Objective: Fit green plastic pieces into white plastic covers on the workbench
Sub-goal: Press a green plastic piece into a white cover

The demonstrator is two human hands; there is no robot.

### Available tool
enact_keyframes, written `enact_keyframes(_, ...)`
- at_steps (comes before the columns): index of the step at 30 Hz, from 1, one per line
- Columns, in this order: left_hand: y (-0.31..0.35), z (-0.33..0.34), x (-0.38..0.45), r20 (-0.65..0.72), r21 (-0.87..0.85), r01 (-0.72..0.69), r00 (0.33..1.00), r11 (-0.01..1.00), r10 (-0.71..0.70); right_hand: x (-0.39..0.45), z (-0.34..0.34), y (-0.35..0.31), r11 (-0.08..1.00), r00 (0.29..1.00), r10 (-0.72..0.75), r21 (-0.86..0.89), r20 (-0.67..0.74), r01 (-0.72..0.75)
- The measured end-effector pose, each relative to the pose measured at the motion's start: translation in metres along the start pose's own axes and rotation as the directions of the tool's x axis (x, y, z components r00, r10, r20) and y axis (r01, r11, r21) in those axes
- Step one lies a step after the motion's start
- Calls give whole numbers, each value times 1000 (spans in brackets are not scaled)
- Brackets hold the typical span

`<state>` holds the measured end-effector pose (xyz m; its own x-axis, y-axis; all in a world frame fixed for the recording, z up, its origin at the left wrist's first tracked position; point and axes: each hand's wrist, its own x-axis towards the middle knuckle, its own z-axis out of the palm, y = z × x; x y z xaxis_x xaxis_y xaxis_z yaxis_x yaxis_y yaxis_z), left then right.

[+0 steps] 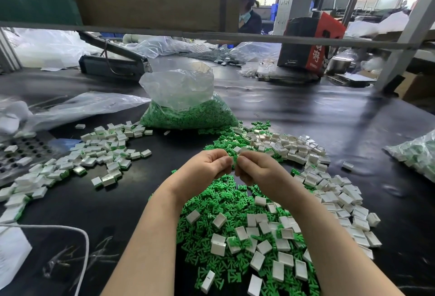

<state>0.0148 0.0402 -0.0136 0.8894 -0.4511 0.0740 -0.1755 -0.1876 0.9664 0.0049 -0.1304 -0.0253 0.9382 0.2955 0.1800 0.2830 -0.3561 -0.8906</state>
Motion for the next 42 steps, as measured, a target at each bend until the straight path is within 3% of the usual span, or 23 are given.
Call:
enact_keyframes(3,1,0,0,3,-59,12,1000,998,-11,0,2,-2,999,1000,-10,39,11,10)
enact_keyframes(9,3,2,-2,47,-112,74,997,991,-69,-1,-7,-1,994,996,-17,-107,92,27)
enact_keyframes(14,7,2,-4,126,-63,134,984,989,-125,-7,-19,-1,995,966,72,42,250,-85)
enact_keyframes(21,4,-2,-4,67,-68,145,988,987,-140,-4,-6,0,992,983,116,42,141,-123)
enact_keyframes(30,1,-3,-2,-6,-46,83,996,995,-84,2,7,4,999,999,43,10,-21,-42)
enact_keyframes(35,0,-4,-2,6,-10,59,998,998,-59,3,6,5,999,999,43,-17,3,-43)
enact_keyframes(42,3,-2,-4,46,-86,62,997,994,-58,-2,1,-2,998,994,54,33,90,-57)
